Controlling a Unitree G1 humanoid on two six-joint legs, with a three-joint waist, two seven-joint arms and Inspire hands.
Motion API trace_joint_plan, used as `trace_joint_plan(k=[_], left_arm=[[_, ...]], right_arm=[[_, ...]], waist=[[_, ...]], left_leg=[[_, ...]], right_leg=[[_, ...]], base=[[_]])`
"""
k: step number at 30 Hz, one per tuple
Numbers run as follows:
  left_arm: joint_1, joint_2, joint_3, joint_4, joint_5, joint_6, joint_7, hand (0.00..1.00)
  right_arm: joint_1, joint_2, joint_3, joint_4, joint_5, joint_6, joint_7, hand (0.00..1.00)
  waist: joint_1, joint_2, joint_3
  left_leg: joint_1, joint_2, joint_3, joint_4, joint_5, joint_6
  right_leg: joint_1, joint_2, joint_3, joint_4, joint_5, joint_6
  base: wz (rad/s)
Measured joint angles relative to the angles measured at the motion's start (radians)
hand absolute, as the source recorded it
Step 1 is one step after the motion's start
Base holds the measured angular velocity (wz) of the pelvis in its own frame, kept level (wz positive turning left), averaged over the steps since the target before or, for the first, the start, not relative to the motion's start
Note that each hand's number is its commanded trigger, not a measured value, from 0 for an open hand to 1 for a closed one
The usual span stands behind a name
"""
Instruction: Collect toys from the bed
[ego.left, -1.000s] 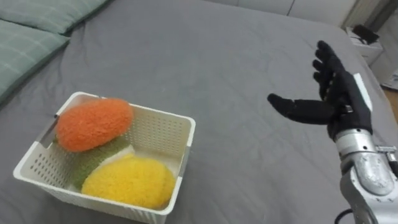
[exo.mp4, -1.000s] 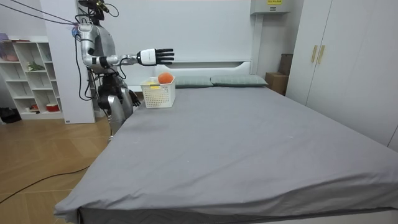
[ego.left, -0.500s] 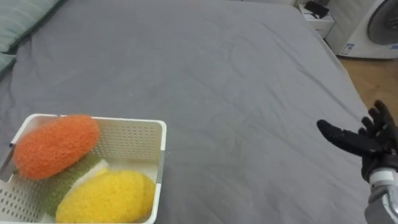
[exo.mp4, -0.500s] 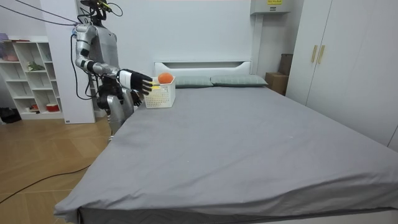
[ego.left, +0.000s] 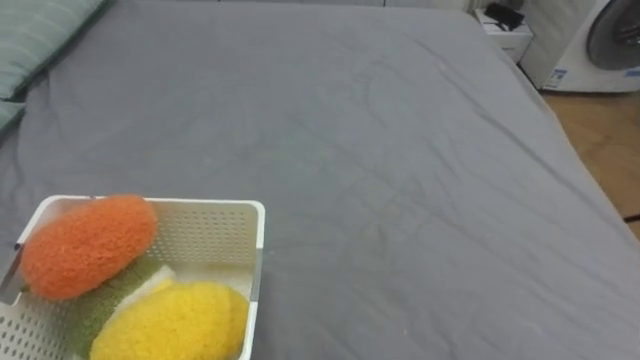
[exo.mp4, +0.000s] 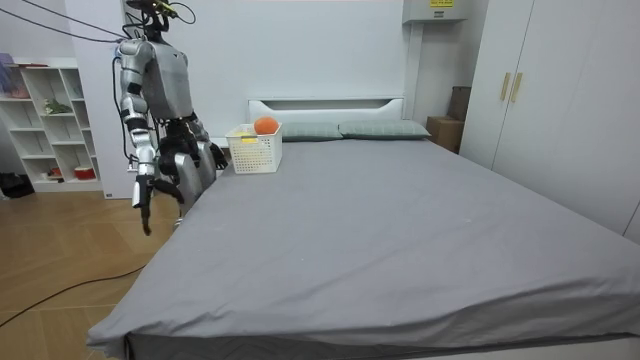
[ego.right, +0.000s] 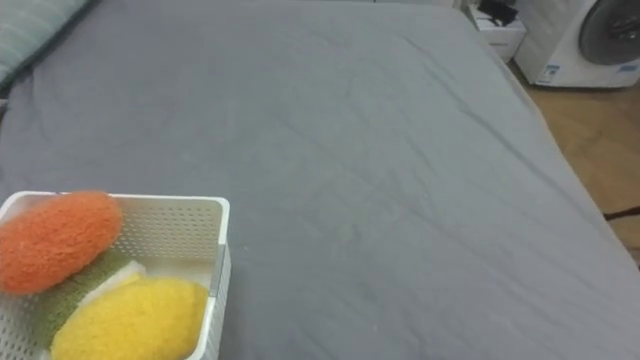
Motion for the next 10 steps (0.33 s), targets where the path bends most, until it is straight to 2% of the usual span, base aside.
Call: trace_joint_plan(k=[3, 5, 8, 10], left_arm=[[0.011, -0.002, 0.016, 0.002, 0.002, 0.000, -0.004, 0.00], [0.013, -0.002, 0.018, 0.005, 0.005, -0.001, -0.005, 0.00], [0.015, 0.002, 0.018, 0.005, 0.054, 0.004, -0.011, 0.00], [0.009, 0.002, 0.017, 0.005, 0.069, 0.027, -0.031, 0.00]], right_arm=[[0.028, 0.023, -0.017, 0.113, 0.002, 0.009, 0.052, 0.00], [0.037, 0.033, -0.014, 0.153, 0.001, 0.036, 0.093, 0.00], [0.025, 0.045, 0.028, 0.191, -0.050, 0.067, 0.159, 0.00], [-0.004, 0.044, 0.089, 0.194, -0.131, 0.090, 0.201, 0.00]], waist=[[-0.008, -0.001, -0.0012], [-0.006, -0.003, 0.0008], [0.004, -0.006, -0.0006], [0.011, -0.006, 0.0001]], left_leg=[[0.002, -0.004, -0.009, 0.002, -0.002, -0.001], [0.005, -0.005, -0.015, 0.008, -0.003, -0.002], [0.010, -0.006, -0.014, 0.009, -0.004, -0.003], [0.008, -0.006, -0.013, 0.010, -0.005, -0.002]], right_leg=[[0.007, -0.002, -0.004, -0.001, -0.009, 0.000], [0.012, -0.003, -0.005, -0.001, -0.016, 0.001], [0.006, -0.004, -0.002, 0.001, -0.026, 0.000], [0.004, -0.004, -0.001, 0.000, -0.025, 0.002]], base=[[0.05], [0.08], [0.00], [0.00]])
